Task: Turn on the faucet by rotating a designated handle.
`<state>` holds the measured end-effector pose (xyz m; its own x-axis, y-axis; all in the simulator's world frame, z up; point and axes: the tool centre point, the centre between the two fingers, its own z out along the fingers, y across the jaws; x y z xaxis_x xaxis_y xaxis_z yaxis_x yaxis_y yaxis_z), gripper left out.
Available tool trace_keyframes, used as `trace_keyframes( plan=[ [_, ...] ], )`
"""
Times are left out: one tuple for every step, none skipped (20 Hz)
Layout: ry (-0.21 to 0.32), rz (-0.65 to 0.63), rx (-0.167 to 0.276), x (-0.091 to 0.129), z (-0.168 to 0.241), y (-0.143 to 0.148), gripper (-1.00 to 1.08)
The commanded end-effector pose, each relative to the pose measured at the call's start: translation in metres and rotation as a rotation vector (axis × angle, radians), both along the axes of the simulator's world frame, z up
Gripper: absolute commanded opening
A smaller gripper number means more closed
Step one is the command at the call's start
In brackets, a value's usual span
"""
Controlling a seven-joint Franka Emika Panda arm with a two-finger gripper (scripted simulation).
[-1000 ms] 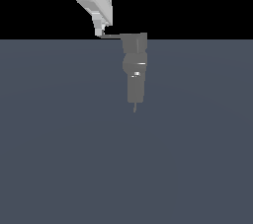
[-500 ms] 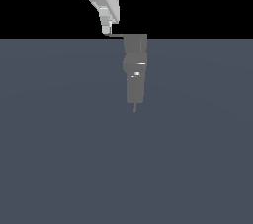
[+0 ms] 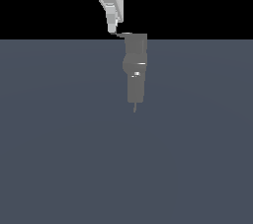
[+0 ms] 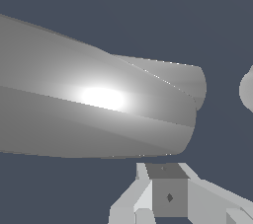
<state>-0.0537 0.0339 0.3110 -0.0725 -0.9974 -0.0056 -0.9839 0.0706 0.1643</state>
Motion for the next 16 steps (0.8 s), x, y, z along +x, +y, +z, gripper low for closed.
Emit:
trace_keyframes(
  plan=[
    [0.012,-0.026,-0.003,-0.004,-0.005,-0.029,-1.00],
    [0.014,-0.026,-0.003,-0.005,-0.005,-0.036,-1.00],
    [0.015,-0.027,-0.003,-0.007,-0.006,-0.043,-1.00],
    [0.017,-0.028,-0.003,-0.008,-0.007,-0.050,-1.00],
    [0.019,-0.029,-0.003,-0.009,-0.007,-0.056,-1.00],
    [0.021,-0.030,-0.004,-0.010,-0.008,-0.063,-1.00],
    [0.023,-0.030,-0.004,-0.012,-0.009,-0.070,-1.00],
    [0.025,-0.031,-0.004,-0.013,-0.009,-0.077,-1.00],
    [0.026,-0.032,-0.004,-0.014,-0.010,-0.084,-1.00],
    [0.028,-0.033,-0.004,-0.016,-0.011,-0.091,-1.00],
    [0.030,-0.034,-0.004,-0.017,-0.011,-0.098,-1.00],
    [0.032,-0.035,-0.004,-0.018,-0.012,-0.105,-1.00],
    [0.032,-0.035,-0.004,-0.018,-0.012,-0.105,-1.00],
    [0.002,0.003,-0.005,-0.009,0.001,-0.079,-1.00],
    [0.003,0.001,-0.005,-0.007,0.000,-0.083,-1.00],
    [0.004,0.000,-0.005,-0.005,-0.001,-0.087,-1.00]
  ],
)
